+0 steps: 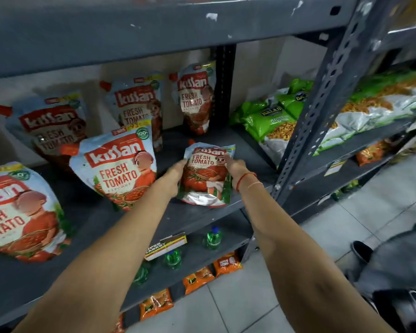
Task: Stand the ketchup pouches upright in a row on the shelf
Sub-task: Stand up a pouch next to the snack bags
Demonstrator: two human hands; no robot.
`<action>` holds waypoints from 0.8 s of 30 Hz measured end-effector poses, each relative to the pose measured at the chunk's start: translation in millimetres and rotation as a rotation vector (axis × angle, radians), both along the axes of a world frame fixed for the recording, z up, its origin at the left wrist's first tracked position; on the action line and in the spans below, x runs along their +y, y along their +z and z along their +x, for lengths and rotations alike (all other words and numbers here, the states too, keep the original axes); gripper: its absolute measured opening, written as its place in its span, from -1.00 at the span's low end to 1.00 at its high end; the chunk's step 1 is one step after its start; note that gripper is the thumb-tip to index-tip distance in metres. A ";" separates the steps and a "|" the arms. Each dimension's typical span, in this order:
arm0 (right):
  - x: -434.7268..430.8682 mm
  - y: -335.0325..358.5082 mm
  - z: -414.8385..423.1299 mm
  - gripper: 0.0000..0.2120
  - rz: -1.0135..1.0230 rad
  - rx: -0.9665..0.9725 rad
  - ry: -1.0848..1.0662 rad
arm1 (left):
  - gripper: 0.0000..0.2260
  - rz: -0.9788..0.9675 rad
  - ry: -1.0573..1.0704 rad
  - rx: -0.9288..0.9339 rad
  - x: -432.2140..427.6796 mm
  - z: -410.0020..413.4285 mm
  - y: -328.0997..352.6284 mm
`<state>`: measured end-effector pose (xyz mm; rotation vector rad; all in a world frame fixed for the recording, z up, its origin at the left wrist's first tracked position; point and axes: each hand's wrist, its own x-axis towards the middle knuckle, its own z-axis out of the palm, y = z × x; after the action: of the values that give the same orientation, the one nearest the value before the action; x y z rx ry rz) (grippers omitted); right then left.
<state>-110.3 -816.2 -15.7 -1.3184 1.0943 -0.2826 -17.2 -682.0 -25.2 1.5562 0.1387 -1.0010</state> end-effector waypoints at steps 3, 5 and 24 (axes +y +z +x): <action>5.0 6.5 -2.2 -0.55 0.051 -0.024 0.004 | -0.57 -0.096 -0.038 0.053 -1.8 -17.9 18.5; 7.8 11.1 -5.5 -0.59 0.061 -0.051 0.016 | -0.55 -0.136 -0.012 0.057 -1.6 -22.3 18.0; -24.4 55.2 -8.5 -0.92 -0.111 -0.681 -0.060 | -0.76 -0.310 0.194 -0.739 -14.8 -40.6 62.1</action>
<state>-118.9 -840.6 39.5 -1.1540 0.5436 -0.7818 -57.8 -696.8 36.9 1.4941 -0.3595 -0.2376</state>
